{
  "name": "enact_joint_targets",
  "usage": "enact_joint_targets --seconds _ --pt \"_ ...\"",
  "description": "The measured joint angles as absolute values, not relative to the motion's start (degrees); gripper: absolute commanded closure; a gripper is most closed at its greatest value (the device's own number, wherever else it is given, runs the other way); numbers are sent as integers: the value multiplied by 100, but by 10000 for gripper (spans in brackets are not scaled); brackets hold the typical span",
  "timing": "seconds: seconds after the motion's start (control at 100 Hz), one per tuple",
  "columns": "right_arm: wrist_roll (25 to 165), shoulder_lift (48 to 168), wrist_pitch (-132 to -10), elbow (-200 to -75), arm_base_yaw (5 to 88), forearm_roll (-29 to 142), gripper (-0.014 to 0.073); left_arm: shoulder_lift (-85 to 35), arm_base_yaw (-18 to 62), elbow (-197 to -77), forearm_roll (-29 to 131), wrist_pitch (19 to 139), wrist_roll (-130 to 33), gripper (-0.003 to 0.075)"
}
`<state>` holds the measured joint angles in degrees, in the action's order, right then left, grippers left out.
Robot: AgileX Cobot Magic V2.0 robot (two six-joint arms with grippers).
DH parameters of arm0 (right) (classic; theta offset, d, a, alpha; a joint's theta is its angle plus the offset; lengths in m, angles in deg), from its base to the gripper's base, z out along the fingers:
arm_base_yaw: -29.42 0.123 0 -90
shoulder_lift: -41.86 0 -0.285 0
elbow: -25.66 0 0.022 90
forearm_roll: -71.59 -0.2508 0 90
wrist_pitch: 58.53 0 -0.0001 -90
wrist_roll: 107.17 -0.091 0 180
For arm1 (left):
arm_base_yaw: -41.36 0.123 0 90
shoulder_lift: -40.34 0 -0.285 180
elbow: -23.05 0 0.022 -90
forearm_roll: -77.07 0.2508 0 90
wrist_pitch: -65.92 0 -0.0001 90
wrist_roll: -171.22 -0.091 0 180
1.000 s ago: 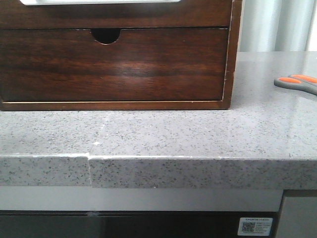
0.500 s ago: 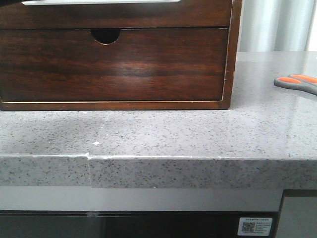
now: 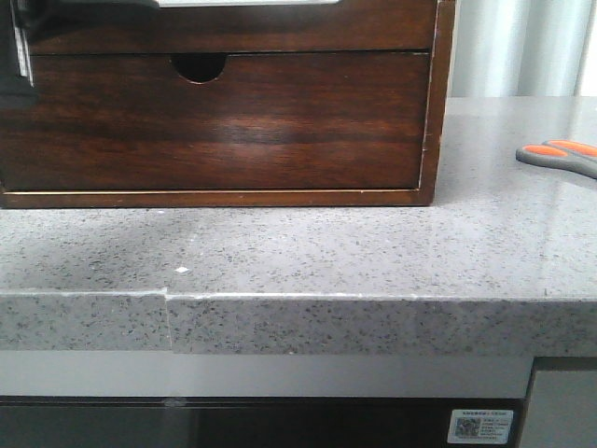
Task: Put scissors in drawer with both arms
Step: 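Hook the left gripper into the drawer's finger hole, then pull the drawer open toward the robot with the left gripper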
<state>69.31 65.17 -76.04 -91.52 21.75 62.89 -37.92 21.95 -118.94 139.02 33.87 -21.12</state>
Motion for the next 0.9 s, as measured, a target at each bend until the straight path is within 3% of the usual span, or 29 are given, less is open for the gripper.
enact_joint_targets --seconds 0.11,0.34,0.9 --pt "6931 6517 -7604 -9152 2175 6289 644 -3804 2195 -11894 13905 3397 -2125 479" --pt "6931 6517 -7604 -9152 2175 6289 644 -3817 2195 -11939 13955 3410 -2215 741" --pt "6931 6517 -7604 -9152 2175 6289 644 -3625 2195 -11859 14165 3424 -2236 738"
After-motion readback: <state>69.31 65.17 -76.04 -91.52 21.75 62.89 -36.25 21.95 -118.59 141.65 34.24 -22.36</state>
